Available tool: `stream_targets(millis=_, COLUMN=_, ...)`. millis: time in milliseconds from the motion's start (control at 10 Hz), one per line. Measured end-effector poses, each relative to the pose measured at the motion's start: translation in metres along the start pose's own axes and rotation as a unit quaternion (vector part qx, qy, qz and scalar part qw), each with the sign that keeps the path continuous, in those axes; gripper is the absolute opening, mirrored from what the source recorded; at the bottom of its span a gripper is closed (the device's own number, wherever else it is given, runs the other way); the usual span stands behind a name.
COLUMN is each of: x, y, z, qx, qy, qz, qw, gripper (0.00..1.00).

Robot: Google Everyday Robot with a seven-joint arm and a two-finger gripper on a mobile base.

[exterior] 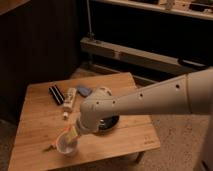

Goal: Pick up the ceramic cup

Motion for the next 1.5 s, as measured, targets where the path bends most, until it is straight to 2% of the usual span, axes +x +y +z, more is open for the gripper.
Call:
stream_targets(millis=400, x=-0.005, y=-0.005, z=0.016, qx=-0.004, qy=-0.019, qz=0.008, qw=0.9998, gripper=0.8)
stream_targets(millis=1100, x=-0.01, y=-0.005, z=0.033, qx=0.003, qy=-0.014, qz=0.014, qw=0.9998, gripper=0.8)
stream_targets(millis=1300, x=-0.011, y=-0.005, z=0.038, qx=0.007, qy=-0.01, qz=0.011, qw=0.9999, gripper=0.73)
stream_targets(millis=1500, x=-0.012, y=-0.006, z=0.041, qx=0.009, qy=-0.006, qz=0.011, qw=0.9999, gripper=0.55)
